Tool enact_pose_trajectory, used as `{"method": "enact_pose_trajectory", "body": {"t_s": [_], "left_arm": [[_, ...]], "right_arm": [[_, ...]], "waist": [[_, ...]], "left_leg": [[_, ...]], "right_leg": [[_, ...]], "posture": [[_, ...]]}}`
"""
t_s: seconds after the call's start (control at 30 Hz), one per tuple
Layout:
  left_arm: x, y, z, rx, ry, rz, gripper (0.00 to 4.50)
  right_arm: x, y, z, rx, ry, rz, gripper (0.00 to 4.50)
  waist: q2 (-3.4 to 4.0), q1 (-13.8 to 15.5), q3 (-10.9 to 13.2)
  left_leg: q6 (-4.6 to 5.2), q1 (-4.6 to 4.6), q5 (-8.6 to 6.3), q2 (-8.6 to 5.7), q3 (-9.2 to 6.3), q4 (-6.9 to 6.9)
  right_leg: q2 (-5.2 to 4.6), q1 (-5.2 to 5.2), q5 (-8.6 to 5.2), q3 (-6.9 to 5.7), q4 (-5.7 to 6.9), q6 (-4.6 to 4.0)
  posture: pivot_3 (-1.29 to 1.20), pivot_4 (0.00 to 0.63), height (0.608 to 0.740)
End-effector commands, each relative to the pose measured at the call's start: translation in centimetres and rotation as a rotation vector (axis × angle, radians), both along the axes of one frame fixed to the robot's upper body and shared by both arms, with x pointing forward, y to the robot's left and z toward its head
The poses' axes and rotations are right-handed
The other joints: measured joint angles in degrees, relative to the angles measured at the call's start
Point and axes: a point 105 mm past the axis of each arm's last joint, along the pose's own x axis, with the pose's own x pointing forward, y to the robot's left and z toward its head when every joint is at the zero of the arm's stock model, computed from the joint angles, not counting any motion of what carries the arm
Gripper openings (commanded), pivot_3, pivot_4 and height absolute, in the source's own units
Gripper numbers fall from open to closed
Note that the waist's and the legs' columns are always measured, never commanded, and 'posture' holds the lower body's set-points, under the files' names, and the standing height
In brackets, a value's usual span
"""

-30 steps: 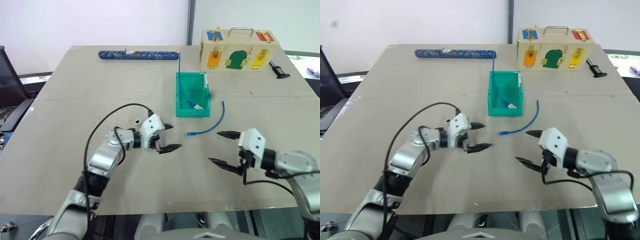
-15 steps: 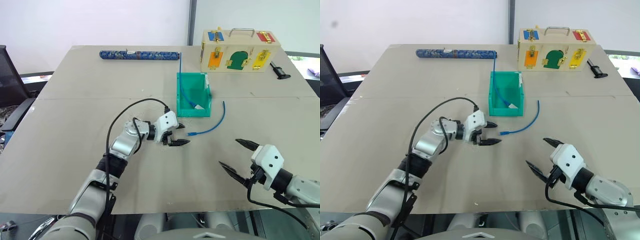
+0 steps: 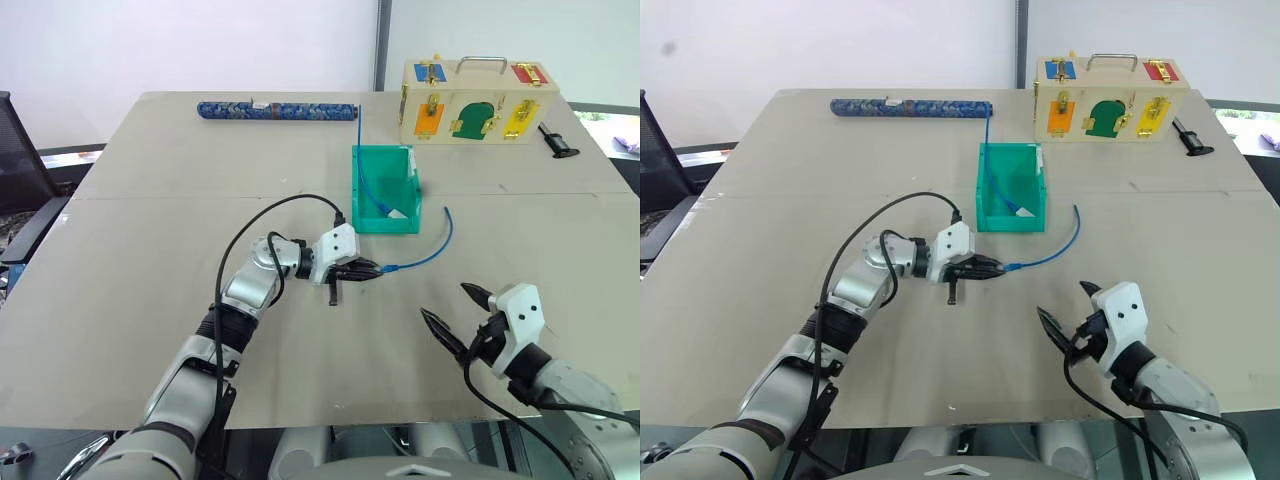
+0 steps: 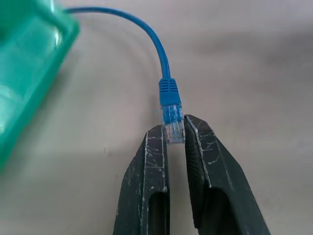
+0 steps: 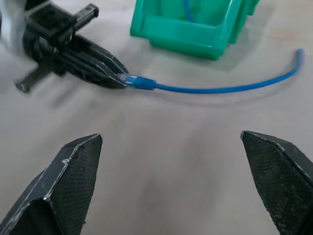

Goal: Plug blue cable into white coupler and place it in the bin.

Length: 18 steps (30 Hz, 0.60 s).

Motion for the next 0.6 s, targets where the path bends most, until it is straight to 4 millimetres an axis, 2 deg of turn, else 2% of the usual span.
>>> {"method": "enact_pose_trajectory", "body": {"t_s": [0.03, 0.07, 0.1, 0.33, 0.43, 0.47, 0.6], "left_arm": [[-1.0, -0.8, 3.6, -0.127, -0.185, -0.091, 0.0], [-1.2, -0.9, 3.8, -0.143, -0.208, -0.104, 0.0], [-1.5, -1.0, 4.1, -0.157, -0.231, -0.119, 0.0], [-2.3, -1.3, 4.6, -0.206, -0.32, -0.165, 0.0], [-2.4, -1.3, 4.6, -0.208, -0.329, -0.168, 0.0], [-2.4, -1.3, 4.6, -0.207, -0.331, -0.169, 0.0], [-2.6, -1.1, 4.5, -0.203, -0.329, -0.179, 0.0]], "right_arm": [[-0.2, 1.8, 1.1, 0.226, 0.047, -0.013, 3.97], [-0.3, 2.2, 1.4, 0.27, 0.053, -0.009, 3.73], [-0.2, 2.4, 1.6, 0.305, 0.054, -0.015, 3.31], [0.7, 3.5, 4.2, 0.581, 0.026, -0.027, 3.31], [0.9, 3.8, 5.0, 0.637, 0.014, -0.01, 2.56], [1.0, 3.9, 5.0, 0.641, 0.016, -0.009, 2.14], [1.6, 4.0, 5.2, 0.659, 0.023, -0.012, 2.14]], "waist": [[0.02, 0.0, -0.01], [0.03, -0.02, -0.01], [0.03, -0.03, -0.01], [0.03, -0.23, -0.01], [0.03, -0.24, -0.01], [0.04, -0.25, -0.01], [0.03, -0.32, -0.01]], "left_leg": [[0.0, 0.01, 0.0, 0.02, -0.03, 0.0], [0.0, 0.03, 0.0, 0.03, -0.03, 0.0], [0.0, 0.02, 0.0, 0.03, -0.02, 0.0], [0.01, 0.06, 0.0, 0.03, 0.02, 0.0], [0.01, 0.06, 0.0, -0.03, 0.03, 0.0], [0.01, 0.06, 0.0, -0.06, 0.02, 0.0], [0.01, 0.06, 0.0, -0.11, 0.03, 0.0]], "right_leg": [[0.0, -0.01, 0.0, 0.0, 0.0, 0.0], [0.0, 0.0, 0.0, 0.01, 0.0, 0.0], [0.0, 0.0, 0.0, 0.02, 0.0, 0.0], [0.08, 0.0, 0.01, 0.05, 0.02, 0.0], [0.08, 0.0, 0.01, 0.05, 0.02, 0.01], [0.08, 0.0, 0.01, 0.05, 0.02, 0.01], [0.1, 0.0, 0.0, 0.05, 0.02, 0.01]], "posture": [[0.0, 0.15, 0.74], [0.0, 0.15, 0.74], [0.0, 0.15, 0.74], [0.0, 0.15, 0.74], [0.0, 0.15, 0.74], [0.0, 0.15, 0.74], [0.0, 0.15, 0.74]]}}
